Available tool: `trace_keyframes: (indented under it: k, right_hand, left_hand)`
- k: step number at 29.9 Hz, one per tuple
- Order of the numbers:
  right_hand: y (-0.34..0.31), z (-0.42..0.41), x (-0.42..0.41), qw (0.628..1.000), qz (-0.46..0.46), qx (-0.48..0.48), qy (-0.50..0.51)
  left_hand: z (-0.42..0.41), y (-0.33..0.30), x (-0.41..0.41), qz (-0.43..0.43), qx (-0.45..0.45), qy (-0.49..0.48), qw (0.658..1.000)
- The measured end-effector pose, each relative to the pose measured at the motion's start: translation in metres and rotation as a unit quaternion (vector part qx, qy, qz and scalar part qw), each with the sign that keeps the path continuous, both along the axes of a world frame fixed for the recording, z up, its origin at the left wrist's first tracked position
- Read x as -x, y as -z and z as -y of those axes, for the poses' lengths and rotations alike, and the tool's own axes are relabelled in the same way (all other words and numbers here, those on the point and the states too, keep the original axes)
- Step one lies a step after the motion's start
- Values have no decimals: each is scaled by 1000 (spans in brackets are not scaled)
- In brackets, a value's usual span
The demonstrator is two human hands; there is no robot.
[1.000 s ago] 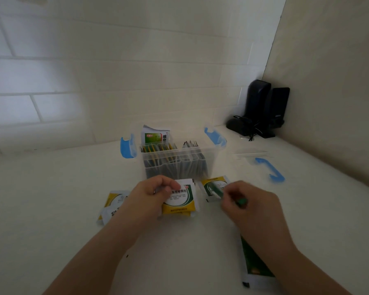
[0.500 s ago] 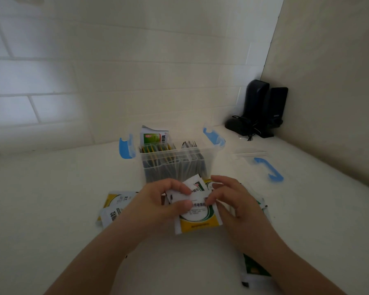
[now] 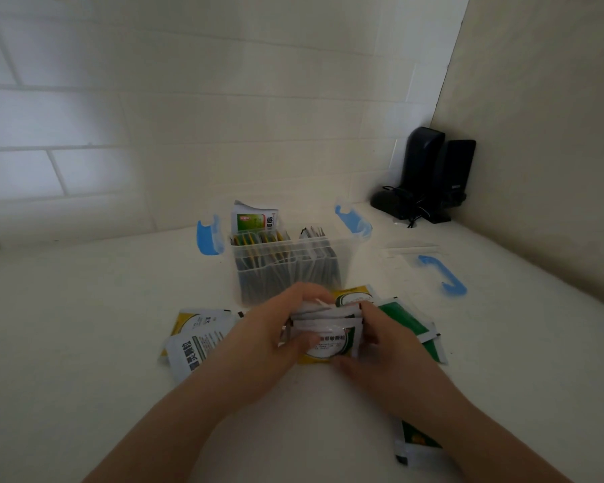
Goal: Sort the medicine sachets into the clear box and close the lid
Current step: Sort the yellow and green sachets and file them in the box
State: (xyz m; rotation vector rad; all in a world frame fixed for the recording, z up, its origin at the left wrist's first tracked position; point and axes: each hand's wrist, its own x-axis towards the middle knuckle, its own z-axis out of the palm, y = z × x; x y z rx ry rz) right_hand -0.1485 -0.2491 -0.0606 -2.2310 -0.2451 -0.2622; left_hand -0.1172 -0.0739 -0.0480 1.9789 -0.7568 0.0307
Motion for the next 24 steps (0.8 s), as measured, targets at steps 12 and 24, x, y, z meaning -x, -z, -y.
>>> trace_keyframes:
  k: [12, 24]
  right_hand:
    - [3, 1, -1, 999, -21, 41, 12]
    - [-39, 1, 8, 989, -61, -129, -31]
  left_hand:
    - [2, 4, 1, 77, -75, -37, 994]
    - [17, -21, -2, -21, 237, -104, 966]
